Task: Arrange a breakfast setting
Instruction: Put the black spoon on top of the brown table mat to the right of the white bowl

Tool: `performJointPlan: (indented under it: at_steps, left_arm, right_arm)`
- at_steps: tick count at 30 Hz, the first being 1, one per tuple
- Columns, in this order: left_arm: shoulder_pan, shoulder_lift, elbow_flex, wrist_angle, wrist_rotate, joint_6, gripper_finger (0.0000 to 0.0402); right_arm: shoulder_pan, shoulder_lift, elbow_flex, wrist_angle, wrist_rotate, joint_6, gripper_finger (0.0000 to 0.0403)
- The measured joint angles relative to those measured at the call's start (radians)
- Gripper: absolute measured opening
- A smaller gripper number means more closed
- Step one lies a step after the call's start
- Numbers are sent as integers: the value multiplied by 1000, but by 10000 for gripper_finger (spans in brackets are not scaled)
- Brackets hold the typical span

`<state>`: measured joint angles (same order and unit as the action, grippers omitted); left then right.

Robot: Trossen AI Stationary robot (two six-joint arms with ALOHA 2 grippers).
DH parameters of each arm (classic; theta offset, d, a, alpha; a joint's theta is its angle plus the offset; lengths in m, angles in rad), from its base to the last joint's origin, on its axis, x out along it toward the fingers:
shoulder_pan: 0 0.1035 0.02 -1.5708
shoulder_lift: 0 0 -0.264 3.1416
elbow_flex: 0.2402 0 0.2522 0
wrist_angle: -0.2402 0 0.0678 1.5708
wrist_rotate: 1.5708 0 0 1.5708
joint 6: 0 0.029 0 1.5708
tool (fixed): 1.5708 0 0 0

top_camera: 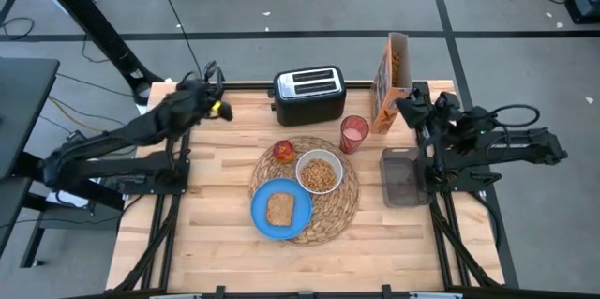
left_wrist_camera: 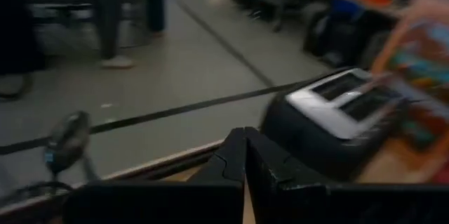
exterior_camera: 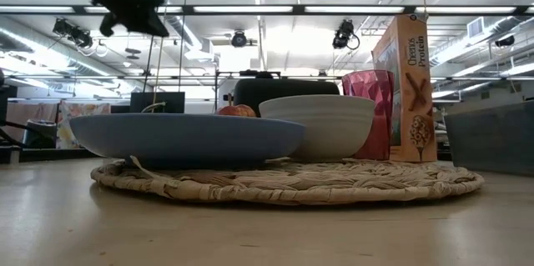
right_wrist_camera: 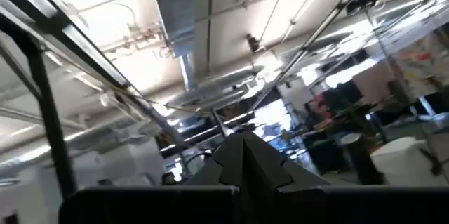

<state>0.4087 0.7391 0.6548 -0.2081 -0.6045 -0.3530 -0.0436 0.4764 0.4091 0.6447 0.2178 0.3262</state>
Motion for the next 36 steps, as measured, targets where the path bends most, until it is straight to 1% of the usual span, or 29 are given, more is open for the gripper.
performJointPlan:
  at_steps: [5,8,10,13,17,21,25,28,31,36]
  left_arm:
    - [115,172,28,79,-81,96,9]
    - [175,254,28,112,-93,136,13]
    - [203,302,28,131,-88,171,27]
    - [239,360,27,163,-82,267,67]
    - [273,411,27,183,-82,359,143]
    - [318,460,27,200,-91,391,214]
    - [366,542,27,202,-97,389,254]
    - [381,605,27,261,-123,392,266]
    - [388,663,27,312,-205,424,267]
    - [422,725,27,315,-311,402,268]
  right_arm:
    - [0,27,0,6,45,-75,15]
    - [0,45,0,-8,132,-87,21]
    - [0,60,0,-51,185,-109,31]
    - [0,92,0,-116,204,-124,57]
    - [0,131,0,-138,217,-163,104]
    - [0,157,0,-137,277,-142,144]
    - [0,180,0,-137,289,-120,165]
    - [0,198,0,-137,289,-120,169]
    - [0,215,0,-135,288,-120,169]
    - [0,226,0,-92,287,-117,168]
